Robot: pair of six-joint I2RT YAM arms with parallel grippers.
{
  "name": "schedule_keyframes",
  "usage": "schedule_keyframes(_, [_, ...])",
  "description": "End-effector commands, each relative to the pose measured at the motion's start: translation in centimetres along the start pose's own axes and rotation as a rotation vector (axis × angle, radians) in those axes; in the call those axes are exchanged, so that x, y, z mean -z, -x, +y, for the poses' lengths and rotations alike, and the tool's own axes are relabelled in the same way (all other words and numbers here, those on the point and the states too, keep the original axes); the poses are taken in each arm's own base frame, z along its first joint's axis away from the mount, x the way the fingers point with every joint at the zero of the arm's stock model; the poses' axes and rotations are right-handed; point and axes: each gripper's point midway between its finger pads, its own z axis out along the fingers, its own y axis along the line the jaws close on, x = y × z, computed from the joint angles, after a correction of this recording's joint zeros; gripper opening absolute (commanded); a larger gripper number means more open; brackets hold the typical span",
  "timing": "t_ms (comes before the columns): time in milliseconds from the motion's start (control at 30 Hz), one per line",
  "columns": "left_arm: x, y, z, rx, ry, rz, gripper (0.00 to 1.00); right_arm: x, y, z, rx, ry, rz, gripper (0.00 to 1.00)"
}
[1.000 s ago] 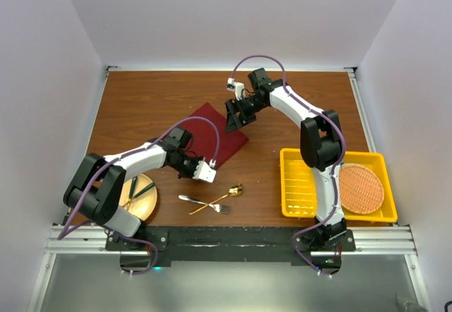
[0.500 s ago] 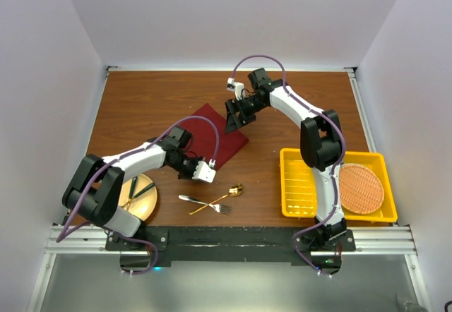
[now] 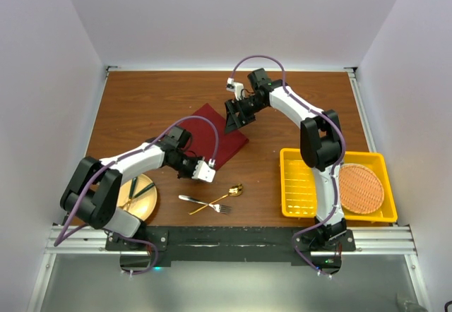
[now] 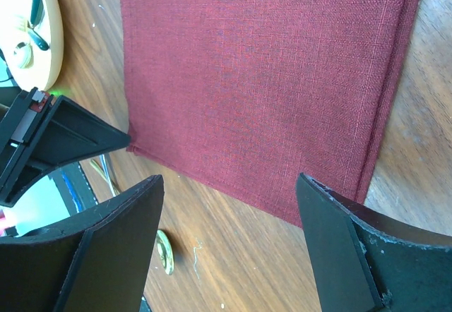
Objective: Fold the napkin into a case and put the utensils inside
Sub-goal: Pick up the top corner of the square folded napkin from the center of the board.
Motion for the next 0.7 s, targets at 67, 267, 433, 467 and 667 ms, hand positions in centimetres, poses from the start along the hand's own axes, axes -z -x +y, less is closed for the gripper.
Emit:
schedule_keyframes(67, [0.0, 0.6, 1.4, -0.04, 0.019, -0.017, 0.22, 0.1, 1.0, 1.1, 0.026, 0.03, -0.027, 0.8])
schedule_keyframes(267, [-0.1, 0.6, 1.6, -0.032, 0.017, -0.018, 0.12, 0.0, 0.9, 1.2, 0.022, 0.038, -0.023, 0.8])
schedule_keyframes(433, [0.4, 1.2, 2.3, -0.035, 0.038, -0.034, 0.0, 0.1, 0.9, 1.4, 0.023, 0.046, -0.023, 0.8])
schedule_keyframes(467, [0.5, 1.4, 2.3, -0.035, 0.042, -0.036, 0.0, 0.1, 0.9, 1.3, 0.023, 0.045, -0.025, 0.8])
schedule_keyframes(667, [1.2, 1.6, 3.5, -0.017, 0.079, -0.036, 0.0, 0.1, 0.9, 1.4, 0.023, 0.047, -0.023, 0.8])
